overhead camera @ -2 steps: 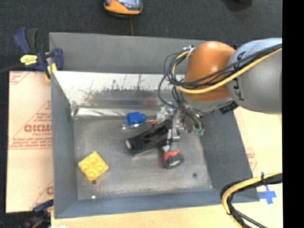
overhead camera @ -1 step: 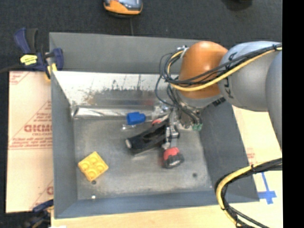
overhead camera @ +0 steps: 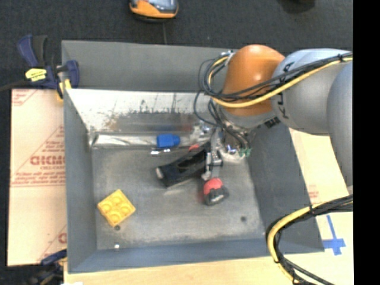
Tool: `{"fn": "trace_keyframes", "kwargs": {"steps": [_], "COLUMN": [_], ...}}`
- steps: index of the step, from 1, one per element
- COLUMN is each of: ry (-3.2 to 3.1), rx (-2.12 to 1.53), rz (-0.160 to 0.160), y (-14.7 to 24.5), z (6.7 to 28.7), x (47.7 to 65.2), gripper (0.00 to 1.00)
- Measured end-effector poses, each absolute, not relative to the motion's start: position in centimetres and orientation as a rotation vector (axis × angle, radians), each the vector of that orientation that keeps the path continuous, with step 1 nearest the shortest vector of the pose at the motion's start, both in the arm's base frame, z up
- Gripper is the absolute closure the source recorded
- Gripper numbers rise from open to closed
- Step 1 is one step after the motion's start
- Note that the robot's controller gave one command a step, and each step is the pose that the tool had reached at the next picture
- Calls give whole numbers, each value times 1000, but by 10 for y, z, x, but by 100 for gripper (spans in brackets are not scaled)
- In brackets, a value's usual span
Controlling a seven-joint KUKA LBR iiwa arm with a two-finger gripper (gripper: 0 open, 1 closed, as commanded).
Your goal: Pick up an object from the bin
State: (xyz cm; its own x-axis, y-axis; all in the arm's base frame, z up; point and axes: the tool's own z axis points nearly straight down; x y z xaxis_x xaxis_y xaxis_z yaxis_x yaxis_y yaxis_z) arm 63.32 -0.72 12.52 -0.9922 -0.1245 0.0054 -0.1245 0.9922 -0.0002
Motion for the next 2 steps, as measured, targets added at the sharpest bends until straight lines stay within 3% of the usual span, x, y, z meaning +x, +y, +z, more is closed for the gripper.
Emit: {"fn": "trace_keyframes", "kwargs": {"steps": [1, 2], "ry": [-3126, -3128], "rx": [154, 250], "rz": [1, -1], "y": [-12, 3], "z": [112, 105], "x": [624, 635], "gripper": [0, 0]}}
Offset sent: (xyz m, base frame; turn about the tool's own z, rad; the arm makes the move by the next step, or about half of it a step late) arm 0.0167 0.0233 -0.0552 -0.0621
